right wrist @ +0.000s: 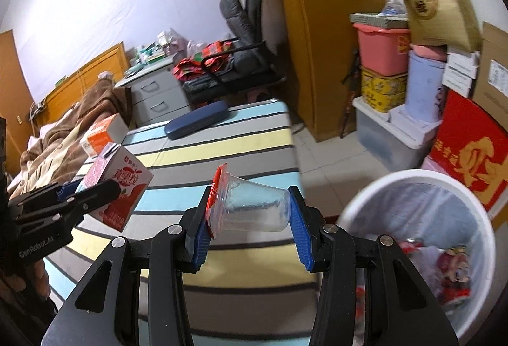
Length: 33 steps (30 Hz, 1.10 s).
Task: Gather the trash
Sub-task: 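Carry the plastic cup and juice carton over the white wastebasket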
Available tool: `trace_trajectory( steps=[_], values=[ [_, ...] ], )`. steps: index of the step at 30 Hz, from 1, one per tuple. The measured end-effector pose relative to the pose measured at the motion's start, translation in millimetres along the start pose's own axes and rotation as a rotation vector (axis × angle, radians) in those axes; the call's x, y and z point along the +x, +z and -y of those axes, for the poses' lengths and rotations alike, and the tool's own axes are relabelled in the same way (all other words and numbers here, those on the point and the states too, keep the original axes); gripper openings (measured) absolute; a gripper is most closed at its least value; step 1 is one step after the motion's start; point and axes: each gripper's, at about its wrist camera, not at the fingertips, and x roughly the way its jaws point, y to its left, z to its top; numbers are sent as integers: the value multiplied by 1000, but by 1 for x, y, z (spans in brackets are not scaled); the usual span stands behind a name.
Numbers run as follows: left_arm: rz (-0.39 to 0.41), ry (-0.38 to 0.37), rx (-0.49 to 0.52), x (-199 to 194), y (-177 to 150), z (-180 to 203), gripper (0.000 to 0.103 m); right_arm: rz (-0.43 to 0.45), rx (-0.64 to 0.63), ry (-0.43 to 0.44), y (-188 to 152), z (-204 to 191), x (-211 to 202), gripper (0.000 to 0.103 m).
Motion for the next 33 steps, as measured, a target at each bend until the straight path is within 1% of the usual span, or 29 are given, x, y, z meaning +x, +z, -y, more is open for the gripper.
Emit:
trace_trajectory(
  steps=[6, 16, 24, 26, 29, 33],
  values=[
    [-2, -62, 57, 1, -1, 41, 36, 32, 42, -61, -6, 26, -23, 46],
    [-20, -159, 132, 10, -5, 105, 36, 46, 122, -169, -21, 75, -49, 46],
    [-65, -215, 167, 29, -9, 145, 36, 29, 167, -236, -32, 106, -55, 46],
    [-84, -237, 170, 35, -12, 154, 36, 18, 181, -249, -36, 114, -55, 46],
    [-106, -248, 185, 45, -17, 168, 36, -3, 203, -271, -41, 127, -53, 46],
    [-134, -264, 191, 56, -21, 179, 36, -34, 200, -314, -44, 136, -47, 46]
  ],
)
